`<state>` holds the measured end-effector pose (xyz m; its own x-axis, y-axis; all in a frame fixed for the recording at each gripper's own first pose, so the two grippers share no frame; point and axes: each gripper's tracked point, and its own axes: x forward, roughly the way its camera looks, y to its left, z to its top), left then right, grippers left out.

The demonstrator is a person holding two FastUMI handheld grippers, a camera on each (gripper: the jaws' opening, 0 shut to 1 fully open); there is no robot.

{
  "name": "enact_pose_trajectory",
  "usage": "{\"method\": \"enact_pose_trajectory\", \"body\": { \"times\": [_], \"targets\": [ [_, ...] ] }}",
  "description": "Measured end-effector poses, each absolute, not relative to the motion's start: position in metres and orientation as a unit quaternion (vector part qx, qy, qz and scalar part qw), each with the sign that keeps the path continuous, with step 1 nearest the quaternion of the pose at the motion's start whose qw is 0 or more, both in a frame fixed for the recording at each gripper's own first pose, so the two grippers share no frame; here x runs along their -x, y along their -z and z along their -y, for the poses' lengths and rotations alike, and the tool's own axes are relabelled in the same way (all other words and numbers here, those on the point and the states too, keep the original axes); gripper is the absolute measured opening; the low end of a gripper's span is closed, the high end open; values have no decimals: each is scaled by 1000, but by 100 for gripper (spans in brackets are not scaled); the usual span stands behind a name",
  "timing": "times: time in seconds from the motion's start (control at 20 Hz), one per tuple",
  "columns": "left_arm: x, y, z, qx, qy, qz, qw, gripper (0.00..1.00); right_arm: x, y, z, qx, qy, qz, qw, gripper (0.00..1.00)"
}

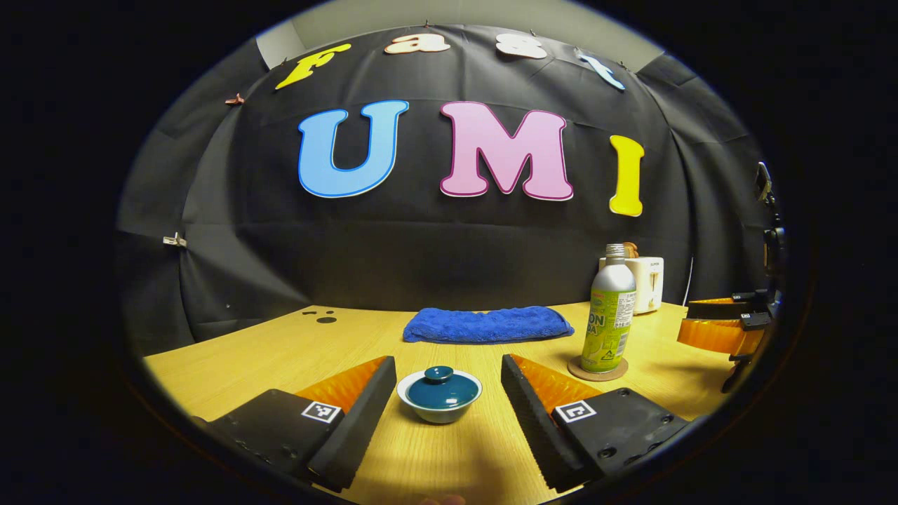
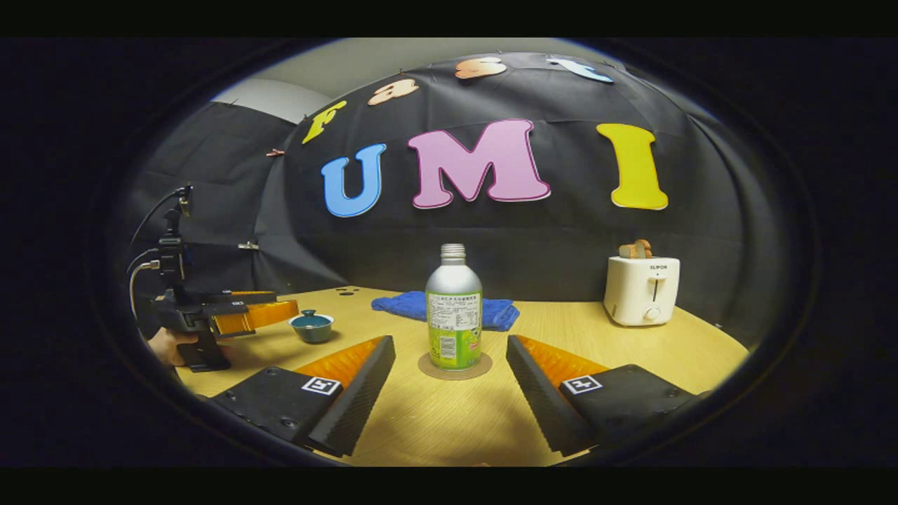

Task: Open the teacup lid with one hand, grasp the water bottle and pour water into the teacup with the other hand; after pouring, place the water bottle on the coaster and then close the teacup lid.

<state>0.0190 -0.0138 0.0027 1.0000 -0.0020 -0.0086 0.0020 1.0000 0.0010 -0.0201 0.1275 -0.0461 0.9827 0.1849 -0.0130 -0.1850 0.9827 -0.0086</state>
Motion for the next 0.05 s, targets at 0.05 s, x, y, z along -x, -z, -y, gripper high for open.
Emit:
{"method": "enact_pose_trajectory", "body": {
  "times": [0.05],
  "targets": [
    [-19,-3,13,-1,-2,-4,1000,95,20,46,-127,5,-93,-6,996,98]
  ]
}}
